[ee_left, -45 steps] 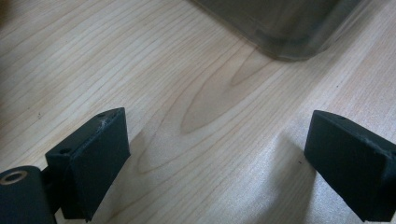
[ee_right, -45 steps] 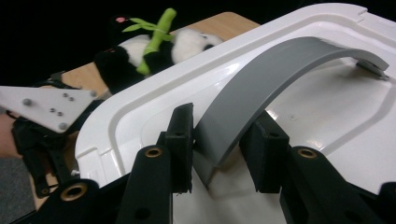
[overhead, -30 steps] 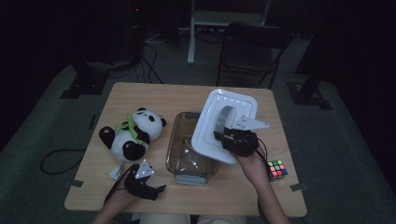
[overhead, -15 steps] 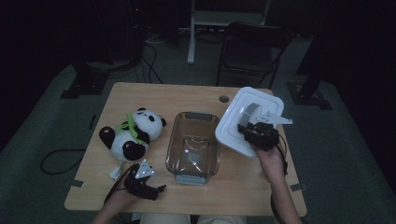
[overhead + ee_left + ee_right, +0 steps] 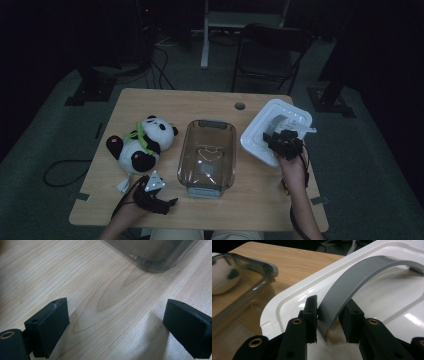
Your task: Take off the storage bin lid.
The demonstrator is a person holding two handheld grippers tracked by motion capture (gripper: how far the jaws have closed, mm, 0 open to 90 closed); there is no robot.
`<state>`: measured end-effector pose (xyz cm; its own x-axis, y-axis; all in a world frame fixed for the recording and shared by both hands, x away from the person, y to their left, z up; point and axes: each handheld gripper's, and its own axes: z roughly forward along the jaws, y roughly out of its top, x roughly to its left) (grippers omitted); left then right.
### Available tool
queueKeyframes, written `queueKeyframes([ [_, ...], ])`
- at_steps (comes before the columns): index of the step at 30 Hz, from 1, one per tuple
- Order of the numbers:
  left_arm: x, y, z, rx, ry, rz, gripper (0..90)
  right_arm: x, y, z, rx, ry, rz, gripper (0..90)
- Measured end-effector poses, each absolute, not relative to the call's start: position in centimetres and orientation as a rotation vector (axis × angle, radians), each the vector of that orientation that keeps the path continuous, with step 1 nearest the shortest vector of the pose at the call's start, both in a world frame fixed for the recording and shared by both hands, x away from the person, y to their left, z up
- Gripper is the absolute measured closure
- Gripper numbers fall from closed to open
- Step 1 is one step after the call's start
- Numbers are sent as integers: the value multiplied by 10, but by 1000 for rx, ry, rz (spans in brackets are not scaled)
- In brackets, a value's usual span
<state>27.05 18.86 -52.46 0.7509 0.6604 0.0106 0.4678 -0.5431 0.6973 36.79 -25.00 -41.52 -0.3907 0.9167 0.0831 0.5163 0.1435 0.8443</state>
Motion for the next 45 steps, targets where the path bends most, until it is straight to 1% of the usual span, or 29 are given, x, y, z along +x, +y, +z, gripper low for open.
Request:
queueKeyframes([
  [11, 271, 189, -525, 2247, 841, 356, 73, 387, -236, -440, 1450, 1914, 1130, 682],
  [19, 270, 189, -525, 2246, 842, 356, 73, 406, -225, -465, 1523, 1902, 1101, 682],
  [33, 270, 189, -525, 2249, 839, 357, 73, 422, -222, -501, 1618, 1932, 1048, 676],
  [40, 270, 189, -524, 2252, 838, 357, 72, 425, -226, -514, 1667, 1935, 1049, 641],
  [41, 270, 189, -524, 2251, 838, 357, 72, 424, -226, -514, 1662, 1927, 1056, 626],
  [42, 270, 189, -524, 2252, 838, 357, 73, 425, -225, -513, 1670, 1923, 1031, 548],
  [44, 270, 189, -524, 2252, 838, 357, 72, 424, -226, -509, 1668, 1921, 1036, 538],
  [45, 270, 189, -524, 2252, 838, 357, 73, 423, -225, -507, 1665, 1916, 1034, 518],
])
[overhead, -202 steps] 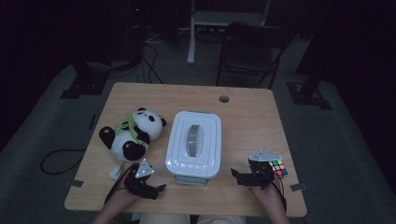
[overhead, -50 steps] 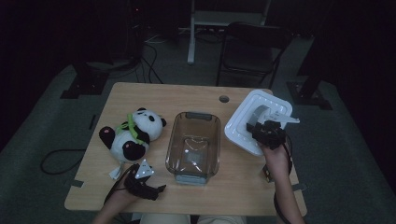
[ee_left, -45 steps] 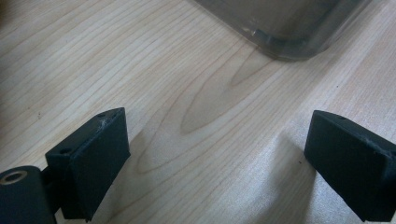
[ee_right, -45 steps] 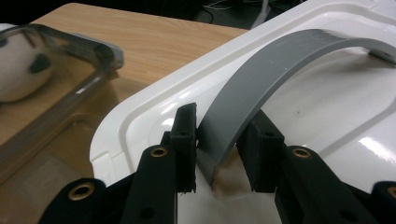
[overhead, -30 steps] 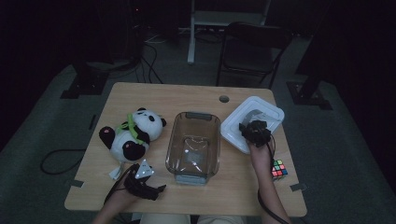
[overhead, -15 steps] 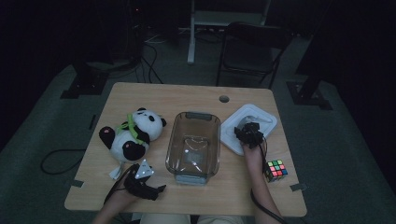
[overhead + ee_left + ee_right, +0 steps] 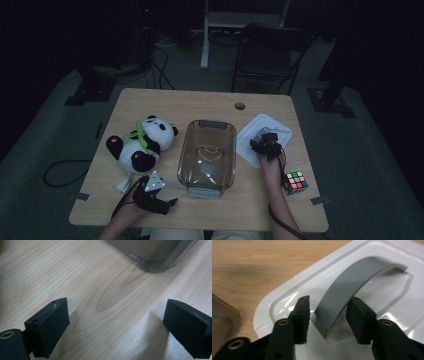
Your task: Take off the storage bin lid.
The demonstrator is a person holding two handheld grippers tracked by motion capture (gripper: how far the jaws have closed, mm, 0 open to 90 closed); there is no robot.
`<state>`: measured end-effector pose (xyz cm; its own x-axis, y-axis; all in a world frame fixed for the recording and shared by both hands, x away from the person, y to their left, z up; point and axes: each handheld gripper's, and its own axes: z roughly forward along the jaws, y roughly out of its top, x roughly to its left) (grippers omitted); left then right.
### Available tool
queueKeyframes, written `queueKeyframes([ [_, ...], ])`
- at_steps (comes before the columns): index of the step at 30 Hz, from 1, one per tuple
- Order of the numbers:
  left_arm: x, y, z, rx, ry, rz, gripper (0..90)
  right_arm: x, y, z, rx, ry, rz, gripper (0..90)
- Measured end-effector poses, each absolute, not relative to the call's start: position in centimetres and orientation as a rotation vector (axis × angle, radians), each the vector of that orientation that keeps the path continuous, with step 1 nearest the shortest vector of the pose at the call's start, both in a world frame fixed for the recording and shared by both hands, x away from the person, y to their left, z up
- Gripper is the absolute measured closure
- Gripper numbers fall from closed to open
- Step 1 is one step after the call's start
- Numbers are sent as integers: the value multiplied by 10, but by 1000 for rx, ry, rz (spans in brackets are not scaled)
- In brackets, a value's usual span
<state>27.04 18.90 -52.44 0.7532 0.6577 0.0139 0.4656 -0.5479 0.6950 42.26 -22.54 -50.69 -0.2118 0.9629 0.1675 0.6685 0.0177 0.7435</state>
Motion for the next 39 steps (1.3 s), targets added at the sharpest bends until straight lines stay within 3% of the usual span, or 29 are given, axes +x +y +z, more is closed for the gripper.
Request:
queueKeyframes([
  [23, 278, 179, -510, 2234, 877, 434, 73, 373, -206, -487, 1512, 2024, 1098, 265],
  [27, 281, 177, -510, 2253, 939, 487, 73, 365, -196, -493, 1458, 2092, 1115, 145],
  [35, 286, 176, -505, 2238, 1026, 546, 73, 346, -184, -506, 1365, 2205, 1093, 138],
  [39, 280, 179, -503, 2242, 1020, 507, 73, 334, -181, -511, 1319, 2225, 1077, 138],
])
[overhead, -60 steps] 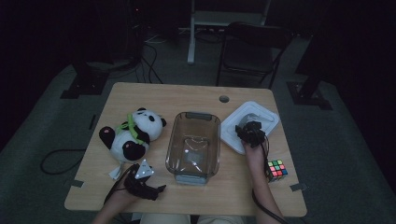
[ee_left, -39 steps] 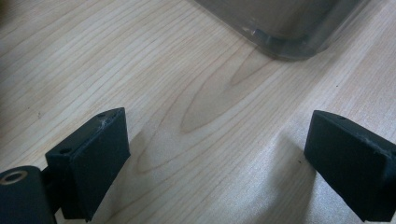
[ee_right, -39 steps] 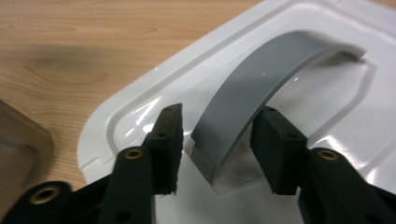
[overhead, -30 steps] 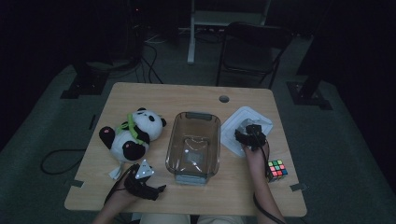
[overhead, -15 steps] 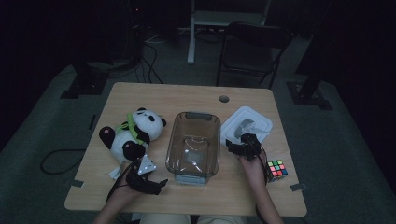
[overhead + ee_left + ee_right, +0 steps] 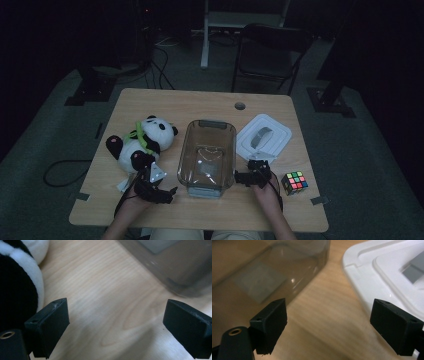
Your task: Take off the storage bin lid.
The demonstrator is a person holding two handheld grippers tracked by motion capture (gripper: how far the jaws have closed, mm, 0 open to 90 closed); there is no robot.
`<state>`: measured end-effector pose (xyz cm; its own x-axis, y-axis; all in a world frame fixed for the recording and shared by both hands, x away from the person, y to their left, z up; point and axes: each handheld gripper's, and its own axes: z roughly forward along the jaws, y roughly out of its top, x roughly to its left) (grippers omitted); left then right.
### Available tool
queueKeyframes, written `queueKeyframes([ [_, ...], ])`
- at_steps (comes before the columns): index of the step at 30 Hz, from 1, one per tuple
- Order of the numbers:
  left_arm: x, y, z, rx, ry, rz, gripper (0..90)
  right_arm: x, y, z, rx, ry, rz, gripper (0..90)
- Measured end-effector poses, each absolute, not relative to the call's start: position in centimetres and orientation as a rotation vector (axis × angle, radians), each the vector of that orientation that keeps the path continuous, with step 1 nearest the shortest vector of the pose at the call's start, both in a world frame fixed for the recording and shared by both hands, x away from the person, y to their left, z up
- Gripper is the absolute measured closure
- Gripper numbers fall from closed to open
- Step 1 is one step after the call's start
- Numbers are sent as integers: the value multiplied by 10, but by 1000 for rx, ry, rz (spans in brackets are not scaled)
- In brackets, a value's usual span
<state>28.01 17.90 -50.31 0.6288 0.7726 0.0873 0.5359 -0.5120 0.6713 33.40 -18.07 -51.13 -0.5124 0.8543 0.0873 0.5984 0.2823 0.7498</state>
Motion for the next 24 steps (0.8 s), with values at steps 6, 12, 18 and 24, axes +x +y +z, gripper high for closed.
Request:
queueKeyframes([
  [6, 266, 185, -502, 2242, 976, 425, 72, 316, -182, -519, 1246, 2270, 1032, 138],
  [12, 255, 192, -489, 2269, 912, 432, 72, 304, -188, -526, 1194, 2317, 999, 138],
  [18, 250, 197, -468, 2285, 854, 458, 72, 297, -189, -527, 1173, 2322, 998, 138],
  [24, 257, 209, -448, 2201, 906, 491, 72, 294, -190, -527, 1170, 2326, 1001, 138],
])
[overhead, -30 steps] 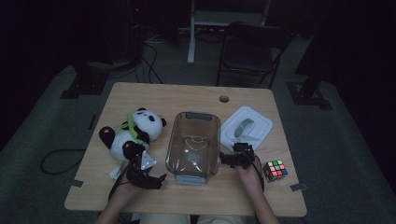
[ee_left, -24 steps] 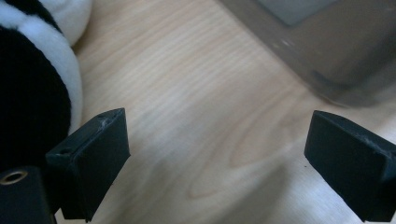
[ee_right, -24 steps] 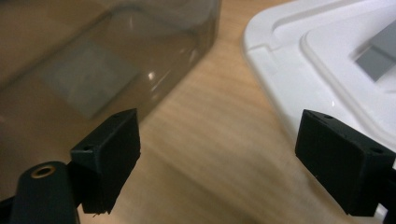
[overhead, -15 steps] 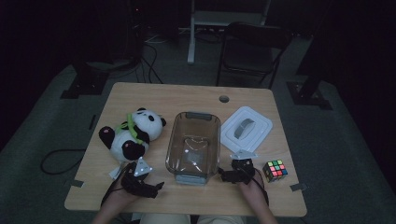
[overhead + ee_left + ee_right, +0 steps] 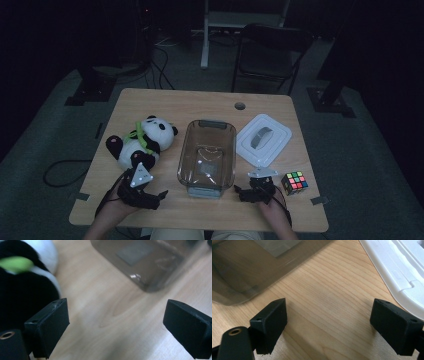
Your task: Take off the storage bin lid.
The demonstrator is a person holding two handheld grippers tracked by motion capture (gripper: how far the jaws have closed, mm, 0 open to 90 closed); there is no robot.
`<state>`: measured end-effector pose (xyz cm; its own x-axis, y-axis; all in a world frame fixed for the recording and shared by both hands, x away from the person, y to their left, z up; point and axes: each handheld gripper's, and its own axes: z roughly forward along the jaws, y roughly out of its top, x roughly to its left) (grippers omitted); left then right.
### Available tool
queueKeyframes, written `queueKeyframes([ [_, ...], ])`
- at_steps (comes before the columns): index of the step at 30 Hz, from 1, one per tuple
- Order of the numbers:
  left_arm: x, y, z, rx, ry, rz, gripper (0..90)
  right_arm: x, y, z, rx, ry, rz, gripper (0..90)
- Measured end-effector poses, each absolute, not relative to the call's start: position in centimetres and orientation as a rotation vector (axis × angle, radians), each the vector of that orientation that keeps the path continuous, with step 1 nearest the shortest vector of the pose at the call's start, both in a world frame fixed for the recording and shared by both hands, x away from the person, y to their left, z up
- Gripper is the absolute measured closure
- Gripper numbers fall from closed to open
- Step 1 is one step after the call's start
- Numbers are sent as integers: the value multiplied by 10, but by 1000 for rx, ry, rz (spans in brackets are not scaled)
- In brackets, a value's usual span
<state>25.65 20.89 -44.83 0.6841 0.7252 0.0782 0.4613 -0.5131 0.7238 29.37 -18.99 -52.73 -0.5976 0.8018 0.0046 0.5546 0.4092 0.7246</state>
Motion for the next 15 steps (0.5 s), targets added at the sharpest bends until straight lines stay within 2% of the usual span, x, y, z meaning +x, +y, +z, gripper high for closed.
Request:
queueKeyframes([
  [10, 278, 237, -407, 2073, 1020, 590, 71, 293, -190, -527, 1175, 2320, 998, 136],
  [15, 309, 258, -393, 2014, 1102, 616, 73, 293, -190, -527, 1175, 2320, 998, 136],
])
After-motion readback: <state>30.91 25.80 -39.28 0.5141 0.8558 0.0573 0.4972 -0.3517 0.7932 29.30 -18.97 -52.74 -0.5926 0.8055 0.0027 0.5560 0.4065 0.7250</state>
